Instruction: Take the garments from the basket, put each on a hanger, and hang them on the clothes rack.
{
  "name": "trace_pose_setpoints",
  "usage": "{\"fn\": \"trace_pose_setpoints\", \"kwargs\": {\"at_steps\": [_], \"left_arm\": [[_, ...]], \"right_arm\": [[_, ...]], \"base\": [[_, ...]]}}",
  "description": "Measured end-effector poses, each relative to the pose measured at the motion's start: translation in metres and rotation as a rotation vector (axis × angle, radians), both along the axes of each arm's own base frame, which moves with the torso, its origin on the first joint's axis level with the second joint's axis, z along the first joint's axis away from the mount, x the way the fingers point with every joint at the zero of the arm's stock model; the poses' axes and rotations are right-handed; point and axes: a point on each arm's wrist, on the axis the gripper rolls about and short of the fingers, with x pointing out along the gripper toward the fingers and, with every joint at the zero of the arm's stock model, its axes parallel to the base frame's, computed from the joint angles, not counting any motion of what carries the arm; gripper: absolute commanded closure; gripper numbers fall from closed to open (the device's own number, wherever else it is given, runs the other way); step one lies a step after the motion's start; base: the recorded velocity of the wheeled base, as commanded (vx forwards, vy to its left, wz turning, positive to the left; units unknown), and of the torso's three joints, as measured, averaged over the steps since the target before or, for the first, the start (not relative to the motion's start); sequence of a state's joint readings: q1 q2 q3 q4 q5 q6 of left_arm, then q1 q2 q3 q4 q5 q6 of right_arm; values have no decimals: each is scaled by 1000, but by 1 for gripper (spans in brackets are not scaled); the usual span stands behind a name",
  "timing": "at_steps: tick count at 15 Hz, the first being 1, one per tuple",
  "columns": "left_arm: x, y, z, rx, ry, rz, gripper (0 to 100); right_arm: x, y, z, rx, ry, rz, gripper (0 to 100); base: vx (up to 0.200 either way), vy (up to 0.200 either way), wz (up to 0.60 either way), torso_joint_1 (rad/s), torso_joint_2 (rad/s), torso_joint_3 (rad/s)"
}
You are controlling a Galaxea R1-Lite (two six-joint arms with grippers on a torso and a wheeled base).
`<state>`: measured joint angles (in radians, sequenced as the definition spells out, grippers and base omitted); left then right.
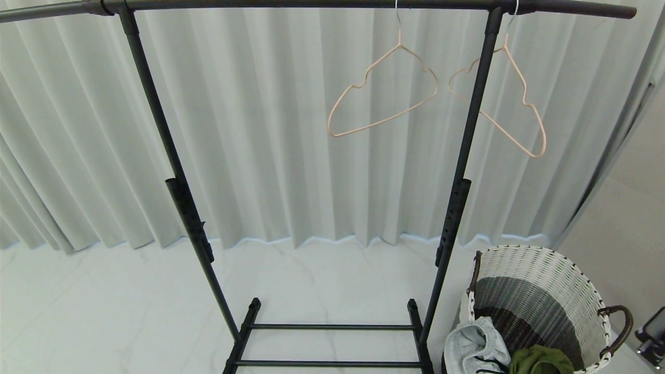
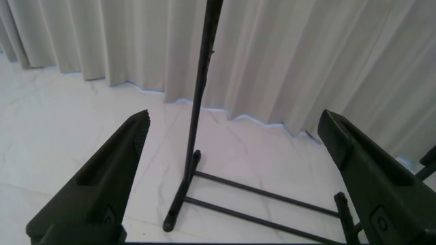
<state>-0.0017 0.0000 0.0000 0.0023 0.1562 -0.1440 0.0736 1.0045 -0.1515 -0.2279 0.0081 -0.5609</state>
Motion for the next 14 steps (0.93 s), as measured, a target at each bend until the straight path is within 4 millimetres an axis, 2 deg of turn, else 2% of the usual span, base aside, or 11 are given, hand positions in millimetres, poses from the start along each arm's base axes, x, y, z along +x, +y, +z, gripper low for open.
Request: {"fn": "trace_pose_setpoints", "kwargs": {"at_steps": [9, 14], "left_arm": [[0, 0, 0, 0, -1, 0, 0], [0, 0, 0, 0, -1, 0, 0]], "right_arm": [[56, 2, -38, -74, 216, -17, 0], [87, 2, -65, -124, 252, -62, 0]], "base": [[0, 0, 0, -4, 6, 5], [0, 0, 0, 0, 0, 0]]}}
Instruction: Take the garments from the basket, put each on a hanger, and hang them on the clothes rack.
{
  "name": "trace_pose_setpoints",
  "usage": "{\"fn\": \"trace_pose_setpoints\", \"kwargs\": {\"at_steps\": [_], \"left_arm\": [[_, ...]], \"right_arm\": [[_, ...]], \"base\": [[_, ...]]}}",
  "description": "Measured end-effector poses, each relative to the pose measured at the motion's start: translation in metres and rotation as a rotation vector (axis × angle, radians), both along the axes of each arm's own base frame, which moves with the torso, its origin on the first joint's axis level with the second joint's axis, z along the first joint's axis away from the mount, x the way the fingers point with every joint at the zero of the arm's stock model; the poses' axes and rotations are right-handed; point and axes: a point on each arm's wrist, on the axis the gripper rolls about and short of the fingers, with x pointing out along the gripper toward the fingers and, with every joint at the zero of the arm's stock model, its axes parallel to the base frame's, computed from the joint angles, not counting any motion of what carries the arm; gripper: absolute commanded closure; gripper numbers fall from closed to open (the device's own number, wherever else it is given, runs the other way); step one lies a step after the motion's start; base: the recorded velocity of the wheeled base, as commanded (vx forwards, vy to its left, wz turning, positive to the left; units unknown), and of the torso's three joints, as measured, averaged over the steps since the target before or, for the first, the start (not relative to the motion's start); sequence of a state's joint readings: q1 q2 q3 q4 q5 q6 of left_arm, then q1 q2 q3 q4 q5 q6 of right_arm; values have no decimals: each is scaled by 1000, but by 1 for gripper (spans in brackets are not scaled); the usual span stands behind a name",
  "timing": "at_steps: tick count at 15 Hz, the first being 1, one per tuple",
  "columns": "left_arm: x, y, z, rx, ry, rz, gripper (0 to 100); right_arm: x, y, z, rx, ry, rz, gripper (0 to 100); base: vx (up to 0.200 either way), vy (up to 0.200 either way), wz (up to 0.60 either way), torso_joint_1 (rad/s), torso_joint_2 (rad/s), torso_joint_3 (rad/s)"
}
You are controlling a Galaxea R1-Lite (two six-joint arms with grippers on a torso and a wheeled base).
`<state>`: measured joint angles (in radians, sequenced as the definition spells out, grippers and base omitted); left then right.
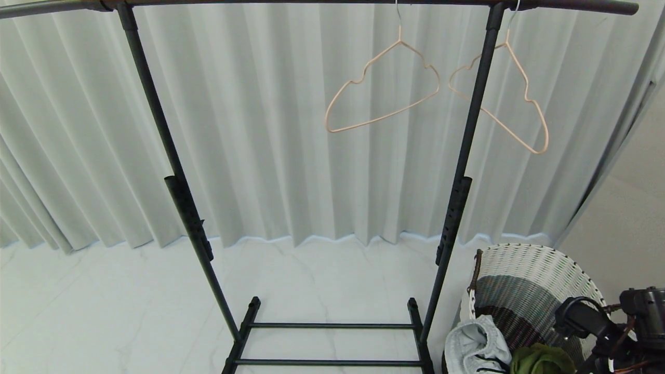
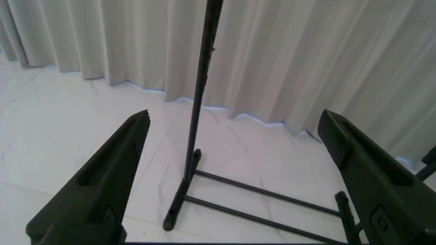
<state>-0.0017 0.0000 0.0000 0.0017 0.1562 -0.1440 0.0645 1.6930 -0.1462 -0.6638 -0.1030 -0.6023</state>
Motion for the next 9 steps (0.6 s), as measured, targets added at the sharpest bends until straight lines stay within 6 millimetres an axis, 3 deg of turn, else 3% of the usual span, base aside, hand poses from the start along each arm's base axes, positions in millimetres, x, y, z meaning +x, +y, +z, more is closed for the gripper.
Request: {"fn": "trace_pose_setpoints", "kwargs": {"at_steps": [7, 8, 9], "left_arm": [[0, 0, 0, 0, 0, 0, 0], [0, 0, 0, 0, 0, 0, 0], [0, 0, 0, 0, 0, 0, 0]], "right_arm": [[33, 1, -27, -17, -41, -18, 0], [35, 1, -30, -16, -47, -17, 100], [36, 2, -32, -17, -38, -17, 100]], "base": [[0, 0, 0, 0, 0, 0], [0, 0, 0, 0, 0, 0], [0, 0, 0, 0, 0, 0]]}}
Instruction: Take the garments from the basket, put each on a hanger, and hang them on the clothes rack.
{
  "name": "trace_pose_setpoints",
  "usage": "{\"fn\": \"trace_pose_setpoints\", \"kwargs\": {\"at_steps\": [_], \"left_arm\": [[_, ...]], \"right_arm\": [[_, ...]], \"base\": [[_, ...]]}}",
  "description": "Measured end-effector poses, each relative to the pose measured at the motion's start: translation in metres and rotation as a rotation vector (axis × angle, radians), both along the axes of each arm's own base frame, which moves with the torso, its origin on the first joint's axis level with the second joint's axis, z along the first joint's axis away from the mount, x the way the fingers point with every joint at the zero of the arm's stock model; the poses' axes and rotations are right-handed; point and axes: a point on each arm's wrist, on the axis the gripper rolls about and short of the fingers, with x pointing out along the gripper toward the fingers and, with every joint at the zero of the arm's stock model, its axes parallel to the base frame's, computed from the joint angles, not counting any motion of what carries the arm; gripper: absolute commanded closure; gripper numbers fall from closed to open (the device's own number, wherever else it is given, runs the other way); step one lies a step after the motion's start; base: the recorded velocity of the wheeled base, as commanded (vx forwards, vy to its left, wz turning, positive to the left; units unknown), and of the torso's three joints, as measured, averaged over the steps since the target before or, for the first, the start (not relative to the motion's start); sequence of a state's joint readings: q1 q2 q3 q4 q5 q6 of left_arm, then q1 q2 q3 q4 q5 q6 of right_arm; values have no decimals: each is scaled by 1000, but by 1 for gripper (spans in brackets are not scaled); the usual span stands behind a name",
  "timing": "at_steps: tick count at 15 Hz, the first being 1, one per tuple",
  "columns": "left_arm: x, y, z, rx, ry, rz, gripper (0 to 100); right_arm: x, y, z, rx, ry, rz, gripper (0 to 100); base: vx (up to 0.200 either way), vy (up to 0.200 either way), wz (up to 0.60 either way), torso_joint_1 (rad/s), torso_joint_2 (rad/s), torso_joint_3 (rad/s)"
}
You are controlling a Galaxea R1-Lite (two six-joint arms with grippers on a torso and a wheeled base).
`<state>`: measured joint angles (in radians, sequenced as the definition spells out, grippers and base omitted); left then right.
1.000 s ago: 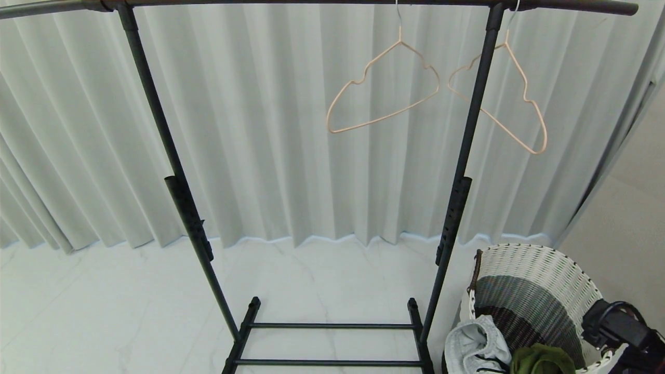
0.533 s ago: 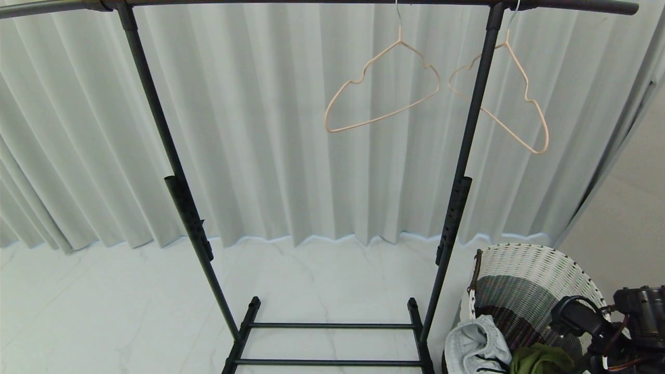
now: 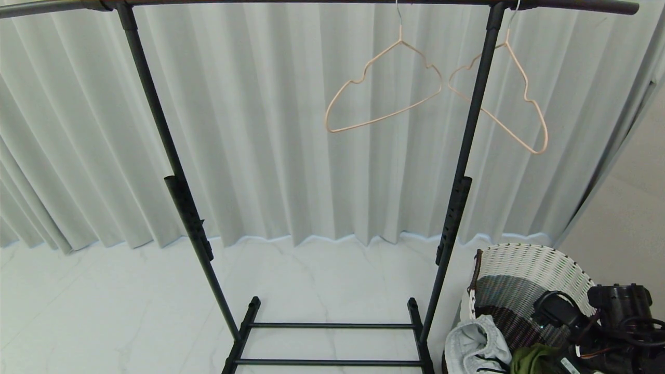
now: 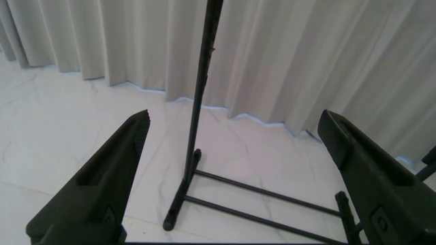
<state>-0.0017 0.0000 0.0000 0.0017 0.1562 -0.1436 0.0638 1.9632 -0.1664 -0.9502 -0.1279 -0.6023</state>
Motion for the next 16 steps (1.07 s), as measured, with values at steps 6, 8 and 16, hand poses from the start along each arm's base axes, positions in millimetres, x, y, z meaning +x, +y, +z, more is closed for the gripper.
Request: {"fn": "trace_pose_setpoints", "kwargs": {"at_steps": [6, 8, 16], "left_arm": [[0, 0, 0, 0, 0, 0, 0], [0, 0, 0, 0, 0, 0, 0], [0, 0, 0, 0, 0, 0, 0]], "right_arm": [[-9, 2, 13, -42, -51, -22, 100], [-23, 4, 28, -38, -110, -16, 100], [-77, -15, 113, -17, -573, -125, 100]], "base": [[0, 0, 0, 0, 0, 0], [0, 0, 0, 0, 0, 0], [0, 0, 0, 0, 0, 0]]}}
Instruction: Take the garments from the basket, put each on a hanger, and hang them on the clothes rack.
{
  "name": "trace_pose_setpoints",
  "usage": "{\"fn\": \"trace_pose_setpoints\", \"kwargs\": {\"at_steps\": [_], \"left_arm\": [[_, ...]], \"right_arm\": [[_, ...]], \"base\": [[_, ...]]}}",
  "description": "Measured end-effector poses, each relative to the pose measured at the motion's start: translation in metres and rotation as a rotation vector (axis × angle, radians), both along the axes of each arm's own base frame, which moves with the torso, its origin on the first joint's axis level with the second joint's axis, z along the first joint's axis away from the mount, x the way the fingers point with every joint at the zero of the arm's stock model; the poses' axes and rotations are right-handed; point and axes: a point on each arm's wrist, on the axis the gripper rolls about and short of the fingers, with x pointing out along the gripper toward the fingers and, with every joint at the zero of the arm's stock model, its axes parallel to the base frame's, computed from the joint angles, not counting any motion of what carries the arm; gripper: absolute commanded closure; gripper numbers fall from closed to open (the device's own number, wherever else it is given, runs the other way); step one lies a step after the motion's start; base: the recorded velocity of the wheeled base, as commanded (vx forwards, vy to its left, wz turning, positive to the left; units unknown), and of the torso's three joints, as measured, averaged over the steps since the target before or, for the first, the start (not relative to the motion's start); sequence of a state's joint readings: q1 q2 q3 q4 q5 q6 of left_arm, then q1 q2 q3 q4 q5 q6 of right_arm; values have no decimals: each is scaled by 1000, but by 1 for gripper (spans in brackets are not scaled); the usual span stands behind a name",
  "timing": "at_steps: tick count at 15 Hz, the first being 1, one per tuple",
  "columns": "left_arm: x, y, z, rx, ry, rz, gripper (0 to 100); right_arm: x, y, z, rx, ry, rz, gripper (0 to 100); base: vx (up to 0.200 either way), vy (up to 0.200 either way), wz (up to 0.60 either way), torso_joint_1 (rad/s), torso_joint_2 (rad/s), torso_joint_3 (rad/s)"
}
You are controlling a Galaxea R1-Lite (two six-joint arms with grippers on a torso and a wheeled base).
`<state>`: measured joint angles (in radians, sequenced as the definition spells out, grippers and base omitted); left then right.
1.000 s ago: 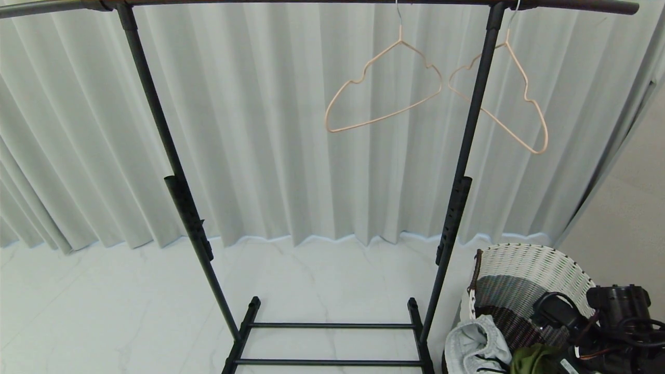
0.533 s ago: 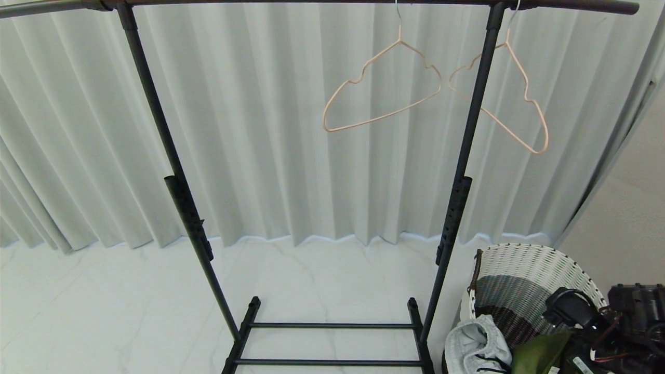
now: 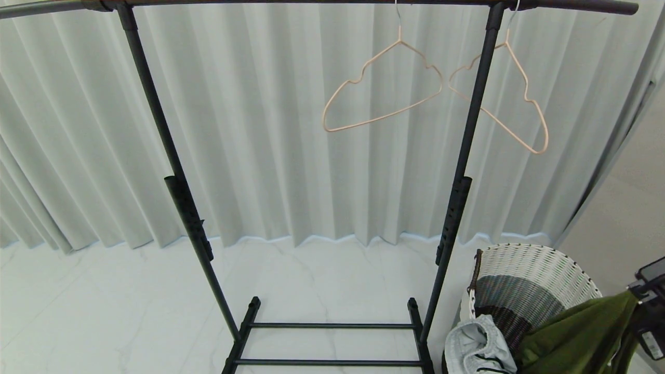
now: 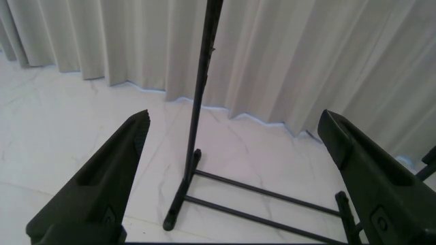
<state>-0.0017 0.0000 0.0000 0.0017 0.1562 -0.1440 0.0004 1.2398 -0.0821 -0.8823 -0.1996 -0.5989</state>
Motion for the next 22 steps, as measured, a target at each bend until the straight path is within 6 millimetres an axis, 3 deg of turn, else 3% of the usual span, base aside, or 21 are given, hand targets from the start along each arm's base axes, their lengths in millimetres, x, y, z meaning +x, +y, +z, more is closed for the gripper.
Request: {"fn": "trace_pose_setpoints", "kwargs": {"at_steps": [4, 9, 15, 17, 22], "left_arm": [[0, 0, 0, 8, 1, 0, 0], [0, 0, 0, 8, 1, 0, 0], [0, 0, 0, 7, 1, 1, 0], [0, 0, 0, 7, 1, 1, 0], [0, 0, 0, 5, 1, 0, 0]], "right_arm": [[-13, -3, 36, -1, -92, -21, 100], [-62, -2, 57, 42, -67, -32, 100], [-121, 0, 54, 81, -138, -37, 100], [-132, 0, 51, 81, -163, -36, 100], [-141, 0, 55, 82, -221, -22, 100]], "base": [[0, 0, 0, 0, 0, 0], [0, 0, 0, 0, 0, 0], [-167, 0, 0, -3, 2, 4], [-200, 0, 0, 5, 0, 2], [0, 0, 0, 0, 0, 0]]}}
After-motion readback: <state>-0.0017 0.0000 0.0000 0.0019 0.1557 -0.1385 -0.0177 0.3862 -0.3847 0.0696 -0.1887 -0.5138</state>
